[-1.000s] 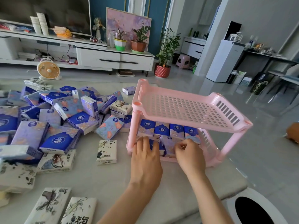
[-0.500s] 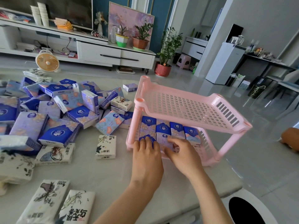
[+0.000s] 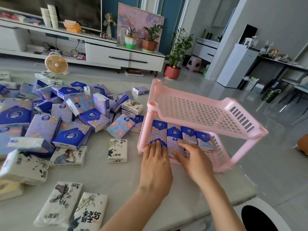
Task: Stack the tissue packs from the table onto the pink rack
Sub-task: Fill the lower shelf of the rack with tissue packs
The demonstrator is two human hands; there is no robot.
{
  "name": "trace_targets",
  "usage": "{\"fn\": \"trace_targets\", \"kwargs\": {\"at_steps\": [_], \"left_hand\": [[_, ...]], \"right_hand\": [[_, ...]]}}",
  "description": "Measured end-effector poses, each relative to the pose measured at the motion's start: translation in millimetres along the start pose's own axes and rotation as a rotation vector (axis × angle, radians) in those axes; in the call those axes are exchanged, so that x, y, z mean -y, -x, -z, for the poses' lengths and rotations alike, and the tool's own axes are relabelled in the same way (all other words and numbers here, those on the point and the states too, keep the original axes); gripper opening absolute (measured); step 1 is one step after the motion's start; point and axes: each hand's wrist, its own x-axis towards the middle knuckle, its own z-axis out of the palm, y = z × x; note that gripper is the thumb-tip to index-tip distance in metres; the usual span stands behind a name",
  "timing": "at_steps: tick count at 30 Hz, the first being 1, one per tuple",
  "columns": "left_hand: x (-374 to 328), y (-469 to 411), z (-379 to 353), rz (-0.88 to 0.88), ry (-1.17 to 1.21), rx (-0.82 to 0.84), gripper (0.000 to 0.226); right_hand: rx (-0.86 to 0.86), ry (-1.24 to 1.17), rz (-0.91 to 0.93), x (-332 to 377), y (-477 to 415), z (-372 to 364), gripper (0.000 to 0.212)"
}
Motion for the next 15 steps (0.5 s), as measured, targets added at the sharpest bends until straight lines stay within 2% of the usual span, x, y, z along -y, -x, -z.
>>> {"fn": "trace_targets", "kwargs": {"at_steps": [5,8,10,12,13,14,15], "left_hand": [[-1,2,10,-0.005,0.056,0.008,0.054],[-7,3,26,0.034,0.181,-0.056,0.048],[-6,6,48,0.067,0.325,-0.017,0.044],[-5,13,63,0.170,0.404,-0.034,0.041],[-6,18,74,0.242,0.539,-0.041,0.037],[-5,23,83,0.283,0.661,-0.117,0.033],[-3,26,93,0.325,0.760,-0.271,0.031]], "right_hand": [[-0.037,-0.024,-0.056,-3,-2,-2,0.033],[-0.197,-0.206,-0.117,1,-1,-2,0.026],[-0.303,-0.303,-0.107,12,2,1,0.025],[-0.409,-0.422,-0.036,33,10,7,0.022],[-0.461,-0.489,0.033,47,16,11,0.021],[-0.506,-0.544,0.118,62,23,13,0.021],[-0.536,-0.574,0.209,78,32,13,0.022]]}}
